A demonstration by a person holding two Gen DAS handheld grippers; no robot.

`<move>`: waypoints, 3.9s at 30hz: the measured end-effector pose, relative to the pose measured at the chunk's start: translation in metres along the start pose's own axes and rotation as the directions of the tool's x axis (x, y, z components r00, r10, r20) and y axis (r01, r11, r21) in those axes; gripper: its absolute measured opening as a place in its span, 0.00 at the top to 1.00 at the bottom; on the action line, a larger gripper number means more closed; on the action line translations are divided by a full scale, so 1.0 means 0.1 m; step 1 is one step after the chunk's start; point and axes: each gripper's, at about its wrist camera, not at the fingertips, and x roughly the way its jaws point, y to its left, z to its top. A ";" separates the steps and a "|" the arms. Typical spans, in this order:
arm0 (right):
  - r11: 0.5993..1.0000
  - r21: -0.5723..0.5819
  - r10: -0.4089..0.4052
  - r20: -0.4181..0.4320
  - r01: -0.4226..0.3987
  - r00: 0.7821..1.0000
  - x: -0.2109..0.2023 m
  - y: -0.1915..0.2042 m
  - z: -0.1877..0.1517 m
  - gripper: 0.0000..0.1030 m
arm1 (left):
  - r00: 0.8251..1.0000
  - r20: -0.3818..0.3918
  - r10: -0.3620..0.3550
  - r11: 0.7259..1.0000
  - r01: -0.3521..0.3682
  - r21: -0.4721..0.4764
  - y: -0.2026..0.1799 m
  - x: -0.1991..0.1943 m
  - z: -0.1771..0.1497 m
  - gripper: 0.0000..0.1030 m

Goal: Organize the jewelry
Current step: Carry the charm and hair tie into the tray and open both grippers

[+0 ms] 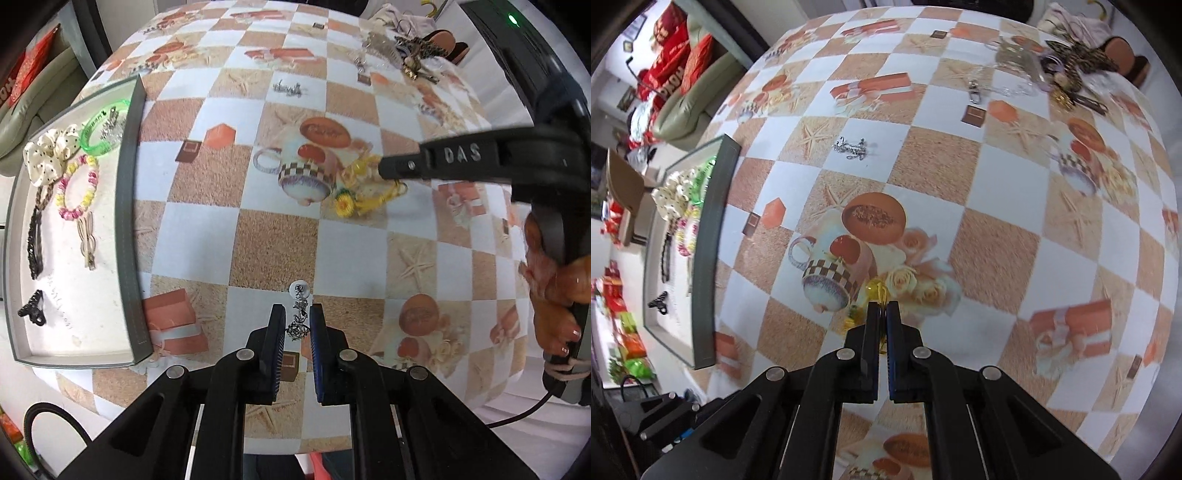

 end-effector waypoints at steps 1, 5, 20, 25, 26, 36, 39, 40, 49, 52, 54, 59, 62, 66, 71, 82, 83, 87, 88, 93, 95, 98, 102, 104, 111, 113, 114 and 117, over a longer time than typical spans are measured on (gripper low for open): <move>1.000 0.004 0.004 0.001 -0.004 1.000 0.00 0.03 -0.04 0.98 | 1.000 0.002 0.000 1.000 0.000 -0.001 0.02 -0.04 0.00 0.83; 0.999 0.028 0.029 0.007 -0.029 1.000 -0.09 0.03 -0.14 0.98 | 1.000 0.003 0.002 1.000 -0.002 -0.001 0.05 -0.12 0.04 0.83; 0.992 0.090 0.091 0.017 -0.092 0.996 -0.43 0.00 -0.35 0.98 | 0.998 0.054 0.018 1.000 -0.018 0.015 0.02 -0.49 0.04 0.83; 0.989 0.093 0.109 0.029 -0.112 0.994 -0.53 0.01 -0.38 0.98 | 0.996 0.083 0.030 1.000 -0.030 0.008 0.05 -0.65 0.07 0.83; 0.989 0.093 0.113 0.031 -0.115 0.993 -0.54 0.01 -0.38 0.98 | 0.996 0.085 0.032 0.999 -0.033 0.005 0.05 -0.67 0.07 0.83; 0.987 0.069 0.142 0.054 -0.146 0.988 -0.65 0.13 -0.39 0.98 | 0.992 0.111 0.067 0.997 -0.064 -0.035 0.20 -0.81 0.05 0.83; 0.987 0.071 0.143 0.064 -0.147 0.988 -0.67 0.17 -0.38 0.98 | 0.991 0.116 0.067 0.997 -0.063 -0.033 0.24 -0.84 0.06 0.83; 0.986 0.073 0.143 0.066 -0.148 0.988 -0.68 0.19 -0.37 0.98 | 0.991 0.119 0.066 0.998 -0.063 -0.030 0.26 -0.85 0.06 0.83; 0.984 0.117 0.125 0.100 -0.136 0.987 -0.69 0.42 -0.34 0.98 | 0.991 0.127 0.045 0.999 -0.047 0.013 0.57 -0.92 0.14 0.83; 0.982 0.140 0.114 0.113 -0.130 0.987 -0.69 0.52 -0.33 0.98 | 0.991 0.129 0.034 0.999 -0.039 0.030 0.71 -0.94 0.16 0.83; 0.980 0.152 0.110 0.120 -0.127 0.987 -0.69 0.60 -0.32 0.98 | 0.991 0.127 0.035 0.999 -0.039 0.033 0.81 -0.96 0.17 0.83; 0.980 0.157 0.102 0.126 -0.121 0.987 -0.68 0.84 -0.27 0.98 | 0.991 0.129 0.028 0.999 -0.032 0.029 1.11 -0.99 0.16 0.83; 0.982 0.144 0.104 0.126 -0.122 0.987 -0.65 1.01 -0.22 0.98 | 0.991 0.130 0.030 0.999 -0.033 0.017 1.28 -1.01 0.14 0.83; 0.985 0.113 0.114 0.122 -0.128 0.986 -0.61 1.27 -0.13 0.98 | 0.991 0.130 0.038 0.999 -0.037 -0.008 1.51 -1.03 0.11 0.83; 0.988 0.070 0.128 0.111 -0.136 0.985 -0.56 1.58 -0.05 0.98 | 0.991 0.123 0.046 0.998 -0.042 -0.039 1.76 -1.03 0.05 0.83; 0.987 -0.006 0.158 0.073 -0.158 0.985 -0.36 2.17 0.08 0.98 | 0.995 0.093 0.037 0.997 -0.030 -0.076 2.11 -0.86 -0.01 0.83; 0.987 -0.009 0.160 0.070 -0.160 0.985 -0.34 2.19 0.09 0.98 | 0.995 0.091 0.037 0.997 -0.030 -0.077 2.12 -0.84 -0.01 0.83; 0.984 -0.020 0.176 0.052 -0.175 0.983 -0.24 2.31 0.13 0.98 | 0.996 0.083 0.041 0.997 -0.034 -0.076 2.17 -0.76 -0.02 0.83; 0.983 -0.022 0.181 0.048 -0.180 0.982 -0.22 2.33 0.14 0.98 | 0.996 0.081 0.040 0.996 -0.034 -0.077 2.18 -0.74 -0.02 0.83; 0.979 -0.026 0.202 0.026 -0.201 0.979 -0.07 2.42 0.22 0.98 | 0.997 0.071 0.043 0.996 -0.037 -0.087 2.23 -0.61 0.01 0.83; 0.979 -0.028 0.204 0.017 -0.204 0.979 -0.01 2.44 0.26 0.98 | 0.997 0.067 0.048 0.995 -0.042 -0.090 2.25 -0.56 0.02 0.83; 0.979 -0.031 0.204 0.000 -0.204 0.979 0.11 2.47 0.32 0.98 | 0.996 0.060 0.060 0.995 -0.054 -0.088 2.26 -0.48 0.06 0.83; 0.981 -0.043 0.188 -0.021 -0.189 0.982 0.27 2.50 0.38 0.98 | 0.996 0.056 0.074 0.995 -0.069 -0.078 2.29 -0.39 0.08 0.83; 0.983 -0.046 0.178 -0.031 -0.179 0.984 0.35 2.50 0.40 0.98 | 0.996 0.054 0.077 0.994 -0.073 -0.080 2.30 -0.35 0.10 0.83; 0.990 -0.057 0.129 -0.067 -0.132 0.989 0.66 2.48 0.48 0.98 | 0.995 0.041 0.095 0.992 -0.091 -0.083 2.33 -0.20 0.12 0.83; 0.991 -0.051 0.118 -0.074 -0.122 0.990 0.73 2.45 0.49 0.98 | 0.994 0.039 0.101 0.992 -0.098 -0.078 2.33 -0.17 0.13 0.83; 0.992 -0.047 0.116 -0.079 -0.119 0.990 0.77 2.43 0.50 0.98 | 0.994 0.039 0.102 0.992 -0.099 -0.077 2.33 -0.16 0.13 0.83; 0.993 -0.040 0.108 -0.087 -0.112 0.990 0.86 2.40 0.53 0.98 | 0.993 0.034 0.109 0.992 -0.107 -0.073 2.32 -0.12 0.13 0.83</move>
